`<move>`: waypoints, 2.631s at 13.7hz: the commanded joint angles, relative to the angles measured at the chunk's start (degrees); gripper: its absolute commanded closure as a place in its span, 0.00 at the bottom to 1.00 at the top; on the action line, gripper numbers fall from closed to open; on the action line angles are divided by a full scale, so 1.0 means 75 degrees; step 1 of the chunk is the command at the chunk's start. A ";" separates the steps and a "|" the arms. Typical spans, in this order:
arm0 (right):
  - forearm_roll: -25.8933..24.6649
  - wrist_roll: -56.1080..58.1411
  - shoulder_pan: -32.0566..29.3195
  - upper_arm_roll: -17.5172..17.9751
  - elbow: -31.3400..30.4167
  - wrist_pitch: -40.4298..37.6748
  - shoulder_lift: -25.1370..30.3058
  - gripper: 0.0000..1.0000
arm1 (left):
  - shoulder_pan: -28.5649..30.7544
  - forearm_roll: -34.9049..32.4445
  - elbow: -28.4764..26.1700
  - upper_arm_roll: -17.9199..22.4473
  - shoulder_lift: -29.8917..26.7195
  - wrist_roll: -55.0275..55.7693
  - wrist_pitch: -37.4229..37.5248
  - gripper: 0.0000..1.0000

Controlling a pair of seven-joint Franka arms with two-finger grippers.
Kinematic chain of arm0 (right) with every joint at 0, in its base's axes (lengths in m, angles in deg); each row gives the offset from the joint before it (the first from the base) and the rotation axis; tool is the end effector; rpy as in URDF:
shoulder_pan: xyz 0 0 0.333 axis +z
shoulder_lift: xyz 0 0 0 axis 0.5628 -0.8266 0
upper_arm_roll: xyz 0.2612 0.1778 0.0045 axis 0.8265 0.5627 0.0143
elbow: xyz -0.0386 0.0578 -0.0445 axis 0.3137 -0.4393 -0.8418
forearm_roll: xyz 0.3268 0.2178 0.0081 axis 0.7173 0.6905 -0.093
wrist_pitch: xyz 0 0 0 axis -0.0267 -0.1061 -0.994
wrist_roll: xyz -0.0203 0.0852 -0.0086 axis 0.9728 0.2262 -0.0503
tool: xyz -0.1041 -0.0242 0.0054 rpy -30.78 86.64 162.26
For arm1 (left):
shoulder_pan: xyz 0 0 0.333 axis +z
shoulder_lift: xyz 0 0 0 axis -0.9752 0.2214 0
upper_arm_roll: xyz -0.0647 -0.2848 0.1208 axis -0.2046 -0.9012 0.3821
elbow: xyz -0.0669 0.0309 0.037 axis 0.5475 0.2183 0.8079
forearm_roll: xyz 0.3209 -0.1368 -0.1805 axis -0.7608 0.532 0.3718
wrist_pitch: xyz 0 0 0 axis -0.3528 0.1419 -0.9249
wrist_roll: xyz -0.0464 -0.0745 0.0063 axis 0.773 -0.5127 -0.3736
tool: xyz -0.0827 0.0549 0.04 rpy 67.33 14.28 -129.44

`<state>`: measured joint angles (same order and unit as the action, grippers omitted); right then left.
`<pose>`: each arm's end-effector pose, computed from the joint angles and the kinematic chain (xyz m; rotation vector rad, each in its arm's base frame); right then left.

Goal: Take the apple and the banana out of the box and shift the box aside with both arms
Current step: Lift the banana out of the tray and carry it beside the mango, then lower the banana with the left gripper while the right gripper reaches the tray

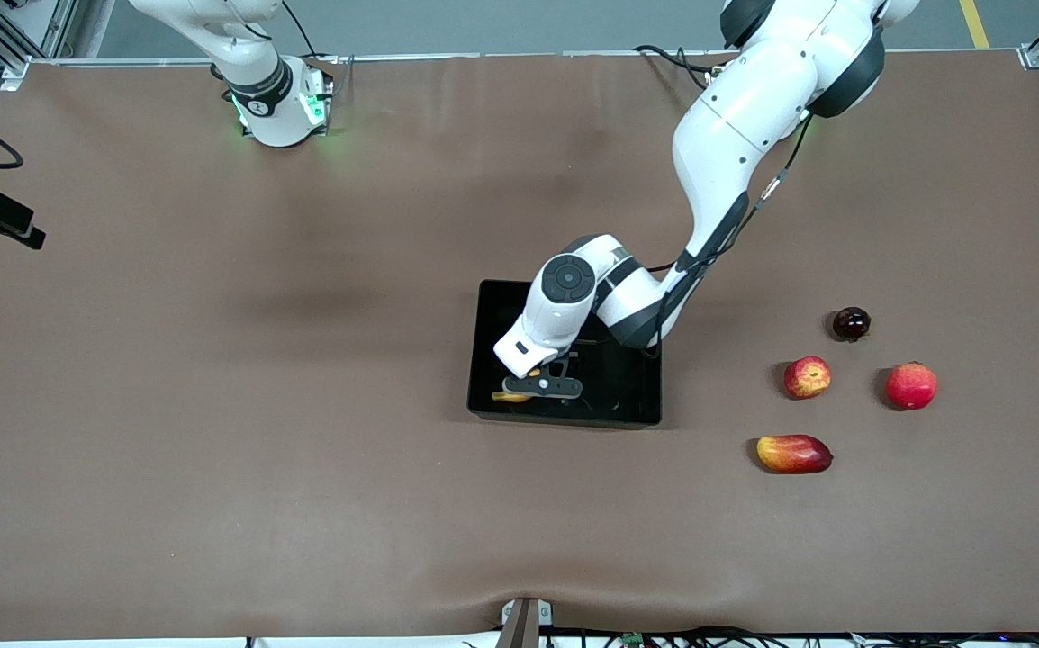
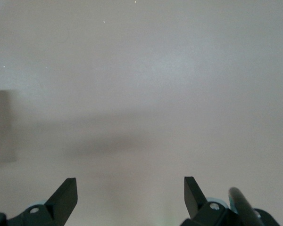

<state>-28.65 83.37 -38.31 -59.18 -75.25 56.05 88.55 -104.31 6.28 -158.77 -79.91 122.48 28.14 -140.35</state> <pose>0.5501 -0.0562 0.6406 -3.1327 0.1425 0.0117 0.5563 -0.4973 0.1697 2.9744 -0.0632 0.1506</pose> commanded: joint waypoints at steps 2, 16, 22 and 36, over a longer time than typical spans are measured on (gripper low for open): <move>-0.0064 0.0097 -0.0115 0.0116 0.0286 0.0063 -0.0140 0.00 | -0.0324 -0.0185 0.0170 0.0207 0.0233 0.0344 -0.0143 0.60; 0.0054 0.0109 -0.0162 0.0128 0.0321 0.0661 -0.0491 0.00 | 0.0729 -0.0830 0.0182 0.0172 -0.1980 -0.0241 0.2035 1.00; 0.0054 0.0109 0.0246 0.0151 0.0181 0.0920 -0.1216 0.00 | 0.2332 0.0222 0.0135 0.0172 -0.2778 -0.2042 0.2762 1.00; 0.1446 -0.2960 0.4007 0.0163 -0.0031 0.5381 -0.4122 0.00 | 0.6120 0.1198 0.0158 0.0219 -0.1188 -0.7472 0.1816 1.00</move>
<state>-20.26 62.60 -10.24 -57.41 -77.37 93.39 60.80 -59.55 14.18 -158.03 -77.81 110.52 -25.98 -124.00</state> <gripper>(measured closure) 0.000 1.000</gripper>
